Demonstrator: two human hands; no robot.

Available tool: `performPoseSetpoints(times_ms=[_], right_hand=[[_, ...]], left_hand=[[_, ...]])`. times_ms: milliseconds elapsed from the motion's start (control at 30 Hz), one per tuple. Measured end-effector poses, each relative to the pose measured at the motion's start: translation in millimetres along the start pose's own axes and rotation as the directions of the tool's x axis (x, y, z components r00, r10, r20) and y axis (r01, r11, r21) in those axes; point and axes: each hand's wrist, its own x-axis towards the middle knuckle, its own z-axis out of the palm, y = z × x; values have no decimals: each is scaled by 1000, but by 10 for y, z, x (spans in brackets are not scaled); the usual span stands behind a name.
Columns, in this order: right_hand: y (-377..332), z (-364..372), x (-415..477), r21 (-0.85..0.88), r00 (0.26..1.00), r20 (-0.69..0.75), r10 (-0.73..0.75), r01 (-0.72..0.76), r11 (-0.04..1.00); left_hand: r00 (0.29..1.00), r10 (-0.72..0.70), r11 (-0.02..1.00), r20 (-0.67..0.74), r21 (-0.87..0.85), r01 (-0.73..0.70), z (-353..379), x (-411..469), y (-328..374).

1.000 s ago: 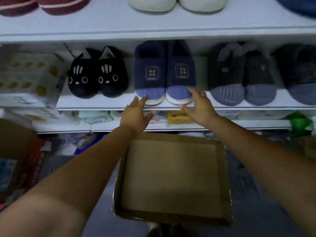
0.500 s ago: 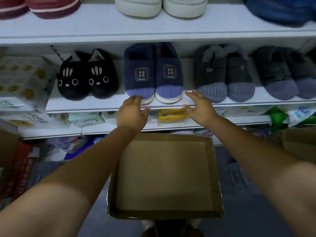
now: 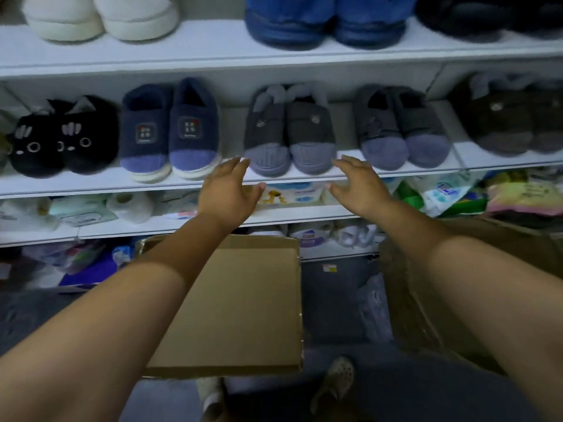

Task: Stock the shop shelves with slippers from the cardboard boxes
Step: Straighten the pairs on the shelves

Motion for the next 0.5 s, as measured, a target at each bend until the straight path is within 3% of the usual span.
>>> performPoseSetpoints(times_ms=[233,500], right_hand=[[756,-1014,-317,-70,999,-39,-29,27,997],[602,-1670,-622,-46,981,-182,-62,55,997]], left_hand=[[993,68,995,-95,-66,-74,18,-75,1205],[951,153,983,-269,-60,-175,-793,-1,1714]])
